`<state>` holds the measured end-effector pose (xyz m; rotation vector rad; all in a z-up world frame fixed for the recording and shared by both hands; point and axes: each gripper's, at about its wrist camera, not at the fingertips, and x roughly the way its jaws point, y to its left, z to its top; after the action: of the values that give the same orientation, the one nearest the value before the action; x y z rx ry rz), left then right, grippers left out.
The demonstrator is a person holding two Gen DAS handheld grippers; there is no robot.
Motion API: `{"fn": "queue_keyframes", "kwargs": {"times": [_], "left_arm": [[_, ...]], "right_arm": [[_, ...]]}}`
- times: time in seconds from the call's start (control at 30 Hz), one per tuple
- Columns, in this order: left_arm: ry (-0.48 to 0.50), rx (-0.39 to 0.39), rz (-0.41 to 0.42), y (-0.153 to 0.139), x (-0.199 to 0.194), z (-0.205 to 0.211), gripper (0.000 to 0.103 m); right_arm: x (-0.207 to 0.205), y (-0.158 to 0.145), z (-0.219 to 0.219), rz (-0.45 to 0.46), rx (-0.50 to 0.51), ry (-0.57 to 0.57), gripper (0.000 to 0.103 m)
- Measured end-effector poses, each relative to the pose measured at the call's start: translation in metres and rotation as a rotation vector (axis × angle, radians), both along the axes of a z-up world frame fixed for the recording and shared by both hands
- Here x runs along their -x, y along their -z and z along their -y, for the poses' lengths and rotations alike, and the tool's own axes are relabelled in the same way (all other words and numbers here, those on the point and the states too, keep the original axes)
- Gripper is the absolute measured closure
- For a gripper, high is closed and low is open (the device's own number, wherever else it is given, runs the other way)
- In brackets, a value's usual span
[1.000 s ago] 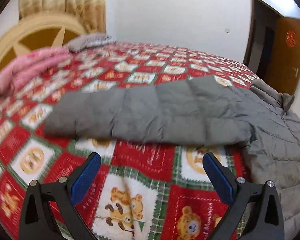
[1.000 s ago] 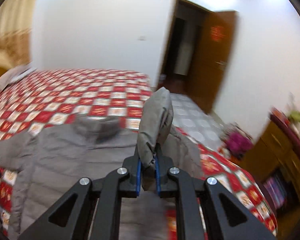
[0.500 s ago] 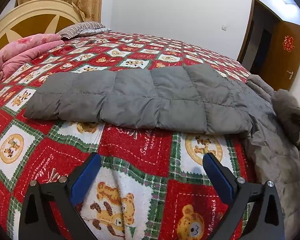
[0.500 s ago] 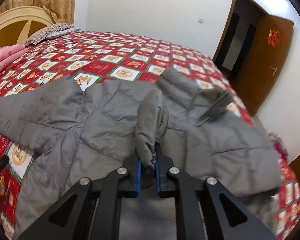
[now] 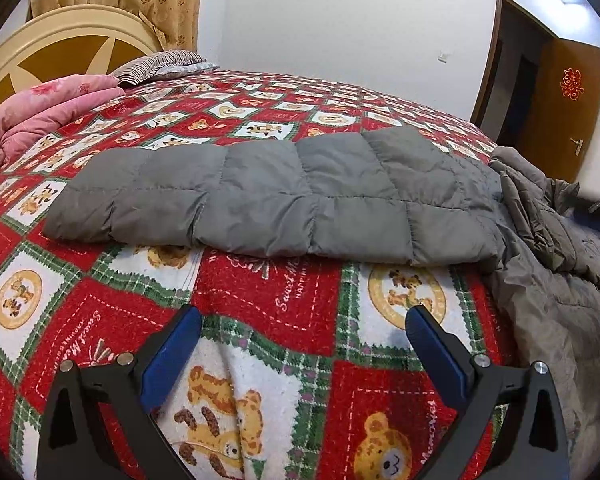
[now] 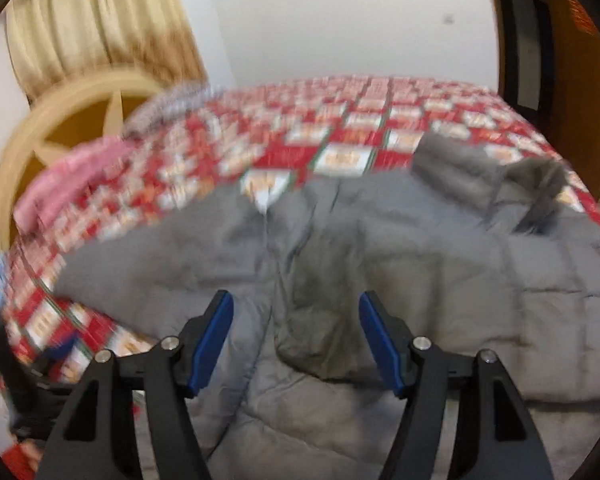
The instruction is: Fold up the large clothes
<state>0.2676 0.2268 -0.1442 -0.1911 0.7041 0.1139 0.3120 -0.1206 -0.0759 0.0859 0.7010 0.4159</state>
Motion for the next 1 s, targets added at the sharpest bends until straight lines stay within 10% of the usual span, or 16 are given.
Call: {"fn": "queue_keyframes", "kwargs": {"times": [0.17, 0.43, 0.53, 0.73, 1.0], "left_arm": [[-0.001, -0.004, -0.003, 0.000, 0.001, 0.000, 0.001], [-0.001, -0.035, -0.092, -0.006, -0.012, 0.006, 0.001], [0.046, 0.004, -0.067, -0.039, -0.016, 0.013, 0.001], [0.116, -0.022, 0.065, -0.121, -0.053, 0.081, 0.001], [0.116, -0.193, -0.029, -0.074, -0.132, 0.193, 0.001]], "right_arm": [[0.027, -0.032, 0.087, 0.104, 0.035, 0.272, 0.035], [0.012, 0.035, 0.197, -0.079, 0.247, 0.645, 0.051], [0.006, 0.069, 0.221, -0.208, 0.167, 0.677, 0.051], [0.008, 0.066, 0.206, -0.162, 0.224, 0.709, 0.046], [0.015, 0.070, 0.210, -0.150, 0.207, 0.690, 0.037]]}}
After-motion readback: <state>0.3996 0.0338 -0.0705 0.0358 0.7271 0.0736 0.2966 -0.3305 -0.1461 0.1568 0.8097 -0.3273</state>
